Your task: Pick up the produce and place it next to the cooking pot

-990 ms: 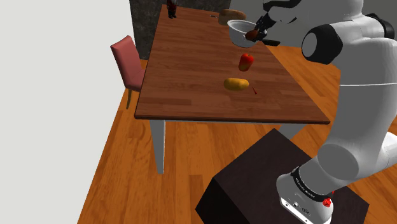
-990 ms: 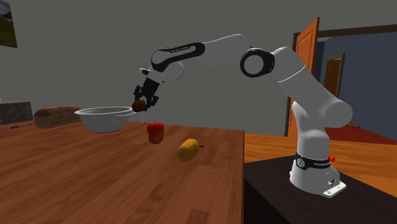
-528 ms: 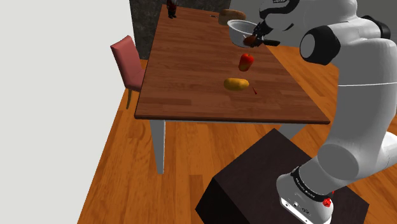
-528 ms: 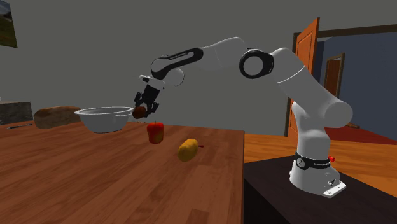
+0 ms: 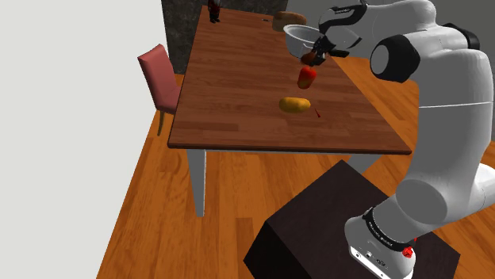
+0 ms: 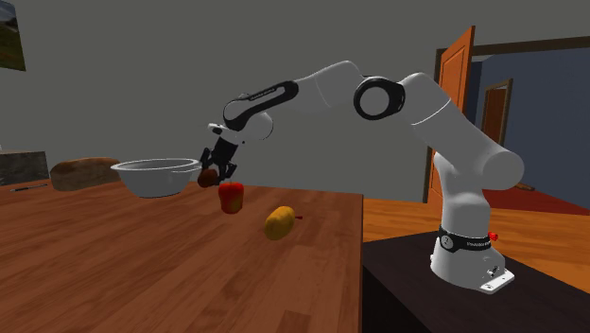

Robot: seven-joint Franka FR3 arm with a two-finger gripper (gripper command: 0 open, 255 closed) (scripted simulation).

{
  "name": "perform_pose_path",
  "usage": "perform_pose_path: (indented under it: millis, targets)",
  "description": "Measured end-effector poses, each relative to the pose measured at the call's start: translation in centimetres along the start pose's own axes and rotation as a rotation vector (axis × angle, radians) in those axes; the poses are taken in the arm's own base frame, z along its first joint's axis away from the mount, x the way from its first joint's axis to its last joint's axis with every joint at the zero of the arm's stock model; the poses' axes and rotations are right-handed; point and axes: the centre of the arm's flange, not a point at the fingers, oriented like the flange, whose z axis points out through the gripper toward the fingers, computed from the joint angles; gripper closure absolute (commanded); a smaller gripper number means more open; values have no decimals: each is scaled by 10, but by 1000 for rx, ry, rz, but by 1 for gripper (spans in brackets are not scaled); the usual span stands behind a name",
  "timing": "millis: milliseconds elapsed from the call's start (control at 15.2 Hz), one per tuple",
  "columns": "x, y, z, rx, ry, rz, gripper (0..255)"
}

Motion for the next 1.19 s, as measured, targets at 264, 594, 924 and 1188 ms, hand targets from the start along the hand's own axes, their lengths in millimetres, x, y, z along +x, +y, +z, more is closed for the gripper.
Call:
perform_pose_path:
  millis: [264, 594, 924, 1188]
  targets:
    - [-4, -10, 19, 0, 0, 0, 255]
    - [-9, -21, 42, 0, 0, 0, 255]
    - [-12, -28, 55, 0, 0, 0, 255]
    - [-12, -28, 56, -1, 0, 0, 255]
